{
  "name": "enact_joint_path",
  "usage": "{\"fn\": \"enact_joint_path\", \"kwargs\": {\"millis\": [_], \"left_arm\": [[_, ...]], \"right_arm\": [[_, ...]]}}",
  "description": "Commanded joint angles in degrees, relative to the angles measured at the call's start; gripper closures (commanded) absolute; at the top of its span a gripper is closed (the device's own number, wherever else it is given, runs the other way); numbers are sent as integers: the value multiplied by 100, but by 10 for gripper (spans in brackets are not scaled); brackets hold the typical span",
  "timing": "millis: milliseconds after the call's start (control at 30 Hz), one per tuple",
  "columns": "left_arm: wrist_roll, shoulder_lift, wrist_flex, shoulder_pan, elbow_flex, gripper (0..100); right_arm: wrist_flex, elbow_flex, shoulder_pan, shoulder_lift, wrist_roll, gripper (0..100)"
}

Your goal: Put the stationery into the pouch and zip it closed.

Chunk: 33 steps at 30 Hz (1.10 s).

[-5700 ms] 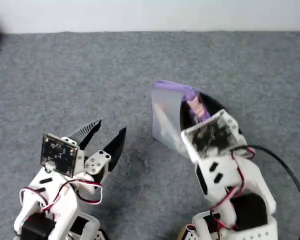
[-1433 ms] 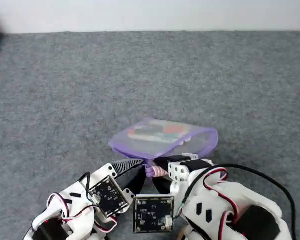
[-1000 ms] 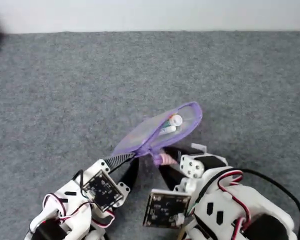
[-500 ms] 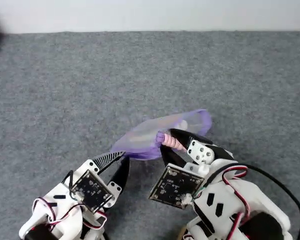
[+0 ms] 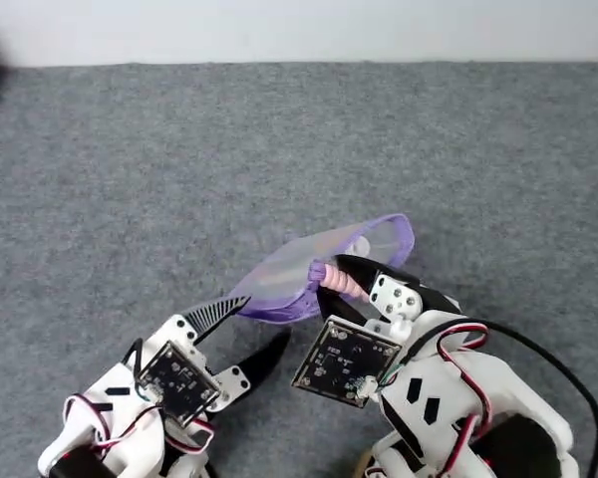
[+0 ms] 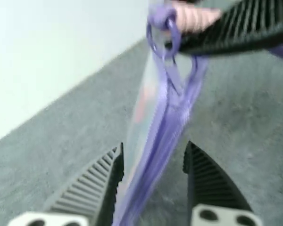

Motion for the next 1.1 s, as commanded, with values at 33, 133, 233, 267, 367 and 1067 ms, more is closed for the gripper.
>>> {"fn": "enact_joint_path", "kwargs": {"millis": [33,133,233,267,367,1067], "left_arm": [[-35,-44,-677,-26,321,794],[-35,-44,-897,-26,462,794],[-35,-44,-1064,-18,611,794],[-35,-44,-1125,-18,673,794],[-35,-44,-1363,53,848,794],[-44,-53,-1908,668,1226,987]], "right_arm": [[-145,-35,-224,66,-18,991],[-119,-35,-233,66,123,991],[-136,-35,-242,66,229,991],[-136,-35,-242,66,220,991],[-119,-35,-251,66,220,991],[-92,-35,-145,40,220,991]]}}
